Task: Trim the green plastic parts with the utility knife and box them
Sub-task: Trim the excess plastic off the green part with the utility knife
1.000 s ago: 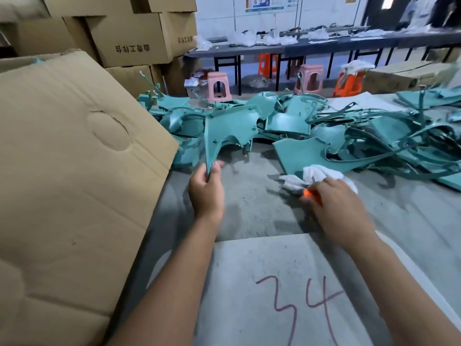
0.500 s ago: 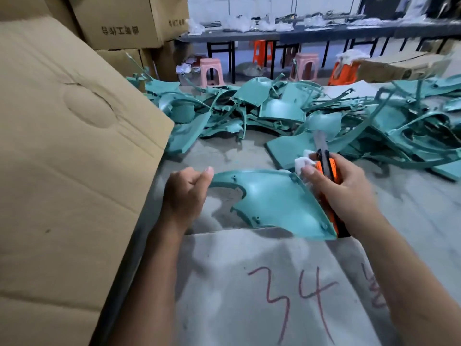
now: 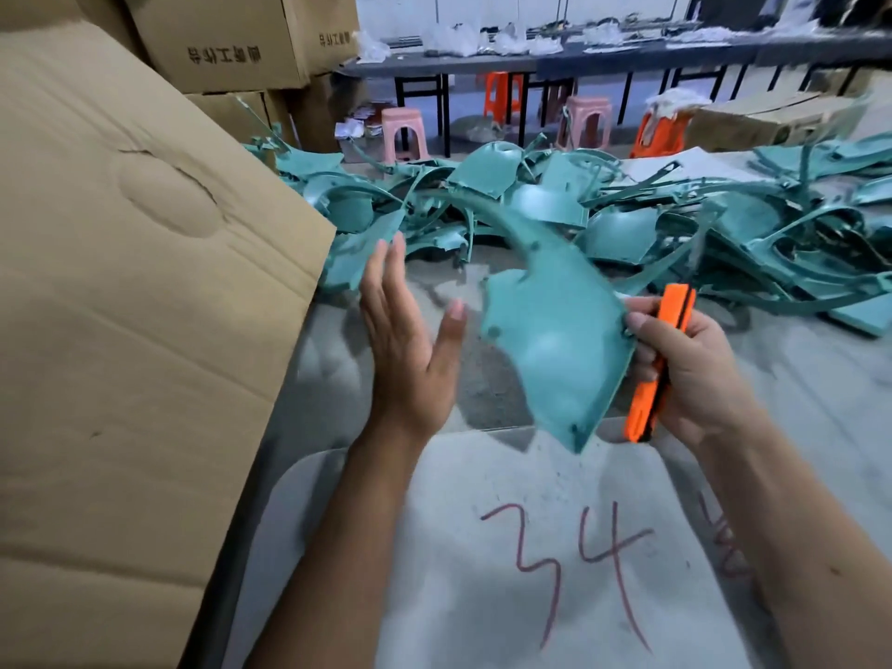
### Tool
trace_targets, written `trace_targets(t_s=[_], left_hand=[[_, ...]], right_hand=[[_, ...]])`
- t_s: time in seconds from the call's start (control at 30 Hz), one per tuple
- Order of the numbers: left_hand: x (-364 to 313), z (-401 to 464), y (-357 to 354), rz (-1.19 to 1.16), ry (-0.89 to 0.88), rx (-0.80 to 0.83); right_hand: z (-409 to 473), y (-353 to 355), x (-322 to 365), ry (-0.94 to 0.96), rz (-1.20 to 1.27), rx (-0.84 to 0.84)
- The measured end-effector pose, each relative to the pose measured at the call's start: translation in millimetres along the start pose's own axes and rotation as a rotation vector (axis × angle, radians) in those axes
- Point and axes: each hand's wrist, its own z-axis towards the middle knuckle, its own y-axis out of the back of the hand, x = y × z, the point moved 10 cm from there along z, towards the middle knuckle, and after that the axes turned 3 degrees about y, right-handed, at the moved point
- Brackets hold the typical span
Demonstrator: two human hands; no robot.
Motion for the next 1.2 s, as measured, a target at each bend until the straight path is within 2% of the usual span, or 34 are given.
trace_targets(t_s=[0.03, 0.1, 0.17, 0.2, 0.23, 0.33, 0.4, 0.53, 0.57, 0.67, 0.7, 0.77, 0.83, 0.9, 1.0, 1.07, 1.2], left_hand=[[1.6, -0.9, -8.2, -0.041, 0.009, 0.045], [2.1, -6.5, -33.9, -0.168, 0.072, 0.238], [-4.0, -23.6, -65.2, -0.335, 0.18, 0.477], [-10.3, -32.4, -75.8, -0.455, 0.25, 0.538], [-16.2, -36.5, -81.6, -0.593, 0.308, 0.524], [-2.2, -30.8, -68.7, -0.834, 0.51, 0.166], [13.8, -30.0, -59.7, -0.964, 0.646, 0.033], [38.1, -26.4, -40.1, -1.058, 0.775, -0.073], [44.5, -25.3, -33.6, -1.055, 0.801, -0.126], [52.9, -21.1, -21.9, -1.036, 0.823, -0.213], [53.3, -19.9, -19.7, -1.02, 0.817, -0.225], [53.5, -20.6, -19.3, -0.985, 0.824, -0.227], [54.7, -23.1, -24.3, -0.963, 0.861, -0.201], [57.1, -25.2, -28.3, -0.952, 0.905, -0.165], [62.2, -26.2, -31.1, -0.949, 0.942, -0.106], [61.3, -27.7, -35.2, -0.949, 0.945, -0.05], [62.2, -31.8, -41.6, -0.952, 0.973, -0.013]], right_hand=[[0.7, 4.3, 5.1, 0.034, 0.038, -0.056], [-1.4, 7.2, 7.8, 0.065, 0.094, -0.143], [-5.6, -1.2, 0.3, 0.051, 0.149, -0.171], [-8.4, -8.7, -5.7, 0.034, 0.168, -0.173], [-11.1, -16.9, -12.1, 0.015, 0.175, -0.172], [-18.8, -34.3, -23.1, -0.004, 0.093, -0.154], [-21.3, -46.6, -21.9, 0.024, -0.078, -0.051], [-21.9, -56.3, -12.1, 0.059, -0.337, 0.084], [-22.7, -59.3, -2.2, 0.145, -0.448, 0.123], [-38.4, -84.0, 25.4, 0.579, -0.994, 0.303], [-41.8, -90.7, 24.0, 0.627, -1.065, 0.355], [-44.4, -100.1, 14.0, 0.618, -1.109, 0.437], [-44.2, -104.6, 2.0, 0.589, -1.231, 0.448], [-44.5, -101.9, 3.0, 0.613, -1.253, 0.386], [-36.3, -81.0, 19.8, 0.623, -1.185, 0.155], [-31.0, -68.2, 26.3, 0.62, -1.237, 0.024], [-19.9, -37.0, 26.7, 0.477, -1.235, -0.198]])
